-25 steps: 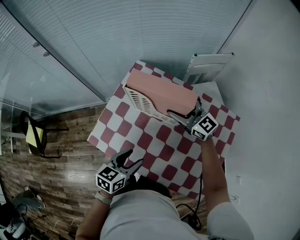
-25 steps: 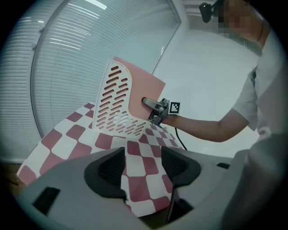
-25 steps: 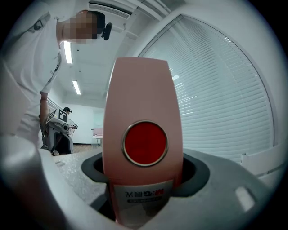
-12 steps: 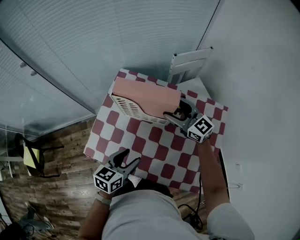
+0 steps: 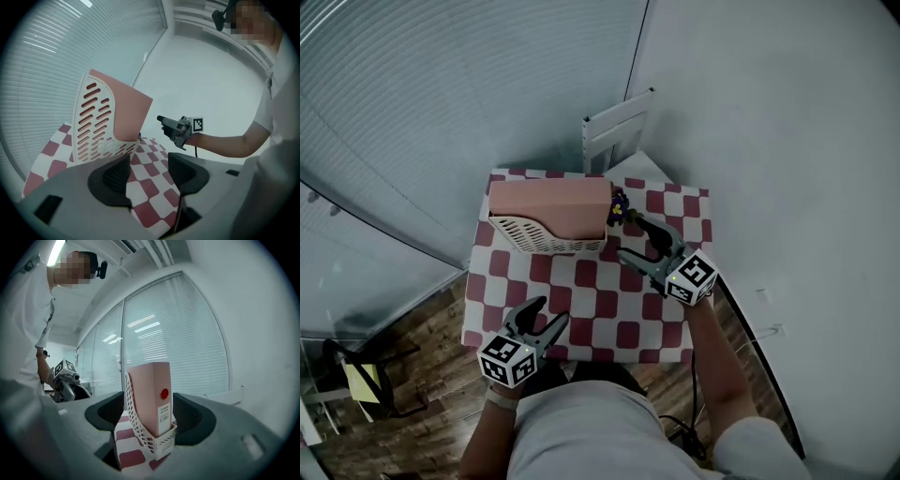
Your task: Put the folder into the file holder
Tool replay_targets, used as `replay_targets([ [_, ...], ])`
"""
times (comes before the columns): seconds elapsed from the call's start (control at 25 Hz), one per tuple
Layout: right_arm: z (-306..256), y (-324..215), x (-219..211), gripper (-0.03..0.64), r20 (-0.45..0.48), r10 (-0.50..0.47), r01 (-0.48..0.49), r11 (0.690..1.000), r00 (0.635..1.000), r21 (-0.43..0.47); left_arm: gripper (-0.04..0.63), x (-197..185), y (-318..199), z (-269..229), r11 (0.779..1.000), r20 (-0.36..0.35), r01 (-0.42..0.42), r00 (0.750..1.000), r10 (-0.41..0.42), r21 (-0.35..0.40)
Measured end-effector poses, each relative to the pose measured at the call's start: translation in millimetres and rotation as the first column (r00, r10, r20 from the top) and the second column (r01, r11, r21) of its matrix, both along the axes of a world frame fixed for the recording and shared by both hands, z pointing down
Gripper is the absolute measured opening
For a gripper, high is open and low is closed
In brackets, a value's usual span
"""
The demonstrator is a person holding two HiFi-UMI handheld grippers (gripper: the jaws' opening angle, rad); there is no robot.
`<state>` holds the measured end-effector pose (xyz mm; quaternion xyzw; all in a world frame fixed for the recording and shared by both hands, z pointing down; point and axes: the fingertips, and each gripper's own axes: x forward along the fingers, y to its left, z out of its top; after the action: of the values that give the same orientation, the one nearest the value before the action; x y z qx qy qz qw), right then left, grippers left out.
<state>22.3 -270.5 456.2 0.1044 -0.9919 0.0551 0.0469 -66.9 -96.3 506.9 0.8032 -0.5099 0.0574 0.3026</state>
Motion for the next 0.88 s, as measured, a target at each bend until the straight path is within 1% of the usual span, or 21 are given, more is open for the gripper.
replay_targets([
  [0.12, -8, 23, 14, 0.322, -0.015, 0.080, -0.080, 0.997, 0.997, -0.006, 0.233, 0, -3, -8, 0.999, 0.001, -0.041, 0.999, 0.041, 0.030],
  [0.24, -14, 47, 28, 0.311, -0.023, 0.165, -0.165, 0.986, 0.986, -0.026, 0.233, 4, -4, -15, 0.995, 0.010, -0.085, 0.996, 0.085, 0.060],
  [0.4, -19, 81, 43, 0.299, -0.022, 0.273, -0.274, 0.960, 0.962, -0.061, 0.233, 10, -8, -25, 0.983, 0.008, -0.158, 0.987, 0.158, 0.098],
  [0.48, -20, 96, 50, 0.296, -0.029, 0.326, -0.327, 0.942, 0.945, -0.068, 0.233, 13, -11, -29, 0.975, 0.018, -0.192, 0.981, 0.192, 0.112],
  [0.56, -19, 110, 58, 0.290, -0.037, 0.380, -0.382, 0.921, 0.924, -0.074, 0.233, 18, -16, -32, 0.967, 0.027, -0.221, 0.975, 0.219, 0.126],
  [0.64, -18, 122, 67, 0.273, -0.043, 0.440, -0.442, 0.893, 0.897, -0.082, 0.233, 24, -20, -36, 0.959, 0.027, -0.249, 0.969, 0.247, 0.138],
  [0.8, -22, 142, 88, 0.227, -0.031, 0.558, -0.558, 0.825, 0.829, -0.088, 0.233, 37, -25, -44, 0.934, 0.039, -0.317, 0.948, 0.315, 0.163],
  [0.88, -25, 150, 98, 0.219, -0.021, 0.609, -0.608, 0.788, 0.793, -0.094, 0.233, 41, -26, -49, 0.923, 0.048, -0.339, 0.941, 0.336, 0.181],
])
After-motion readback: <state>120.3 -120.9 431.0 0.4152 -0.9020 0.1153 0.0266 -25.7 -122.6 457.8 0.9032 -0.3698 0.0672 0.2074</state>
